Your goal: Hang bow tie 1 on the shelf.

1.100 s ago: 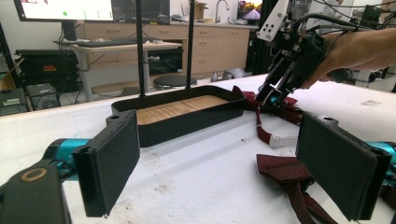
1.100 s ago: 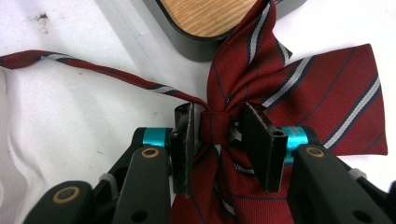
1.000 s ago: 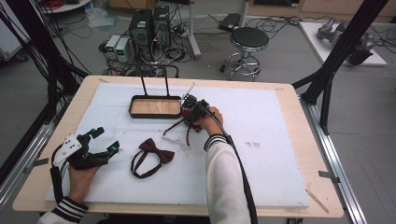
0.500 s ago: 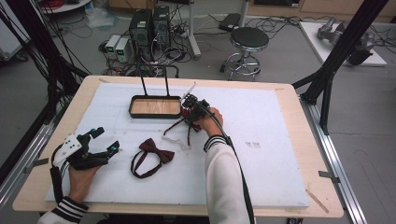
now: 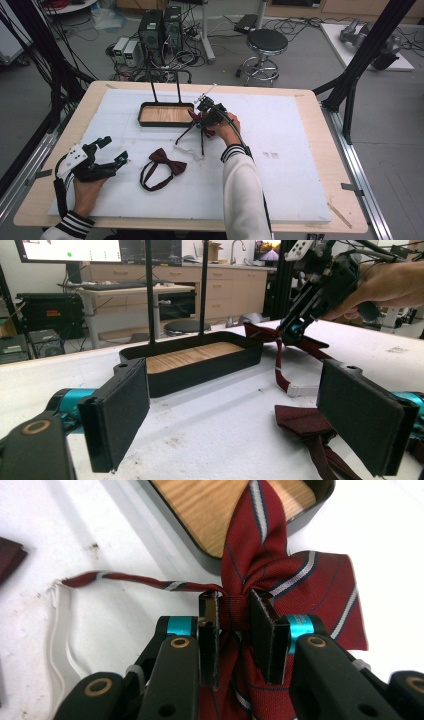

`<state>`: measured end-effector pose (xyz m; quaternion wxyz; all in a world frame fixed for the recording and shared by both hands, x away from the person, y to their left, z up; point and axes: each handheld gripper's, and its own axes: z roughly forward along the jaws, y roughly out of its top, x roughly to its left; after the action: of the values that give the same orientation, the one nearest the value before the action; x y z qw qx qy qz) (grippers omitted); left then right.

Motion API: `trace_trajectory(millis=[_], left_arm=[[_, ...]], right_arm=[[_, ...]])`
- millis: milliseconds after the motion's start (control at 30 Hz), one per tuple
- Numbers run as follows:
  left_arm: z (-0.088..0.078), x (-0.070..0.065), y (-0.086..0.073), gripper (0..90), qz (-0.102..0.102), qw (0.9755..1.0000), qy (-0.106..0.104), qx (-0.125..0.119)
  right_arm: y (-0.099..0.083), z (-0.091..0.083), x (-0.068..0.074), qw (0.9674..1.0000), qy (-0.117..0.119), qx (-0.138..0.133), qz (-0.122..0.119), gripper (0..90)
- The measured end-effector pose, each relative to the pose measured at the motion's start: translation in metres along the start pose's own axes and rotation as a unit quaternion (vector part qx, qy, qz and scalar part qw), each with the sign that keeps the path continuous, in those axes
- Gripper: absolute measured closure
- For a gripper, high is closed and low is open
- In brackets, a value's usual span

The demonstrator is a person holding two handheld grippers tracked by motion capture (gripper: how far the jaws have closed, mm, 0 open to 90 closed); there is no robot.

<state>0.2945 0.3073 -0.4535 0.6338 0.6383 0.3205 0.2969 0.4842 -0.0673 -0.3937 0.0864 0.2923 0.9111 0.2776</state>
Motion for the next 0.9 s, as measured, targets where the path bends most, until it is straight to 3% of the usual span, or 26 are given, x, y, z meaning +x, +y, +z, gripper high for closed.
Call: trace_trajectory(millis=[400,900], left_arm=[[0.0,0.0,0.0,14.0,0.0,1.0,0.0,0.0],[0.0,0.0,0.0,14.1,0.0,1.0,0.0,0.0]], right_arm=[[0.001,-0.017,-0.001,0.999,0.0,-0.045,0.003,75.3],[0.003,-0.042,0.0,0.9938,-0.017,-0.109,0.003,75.4]])
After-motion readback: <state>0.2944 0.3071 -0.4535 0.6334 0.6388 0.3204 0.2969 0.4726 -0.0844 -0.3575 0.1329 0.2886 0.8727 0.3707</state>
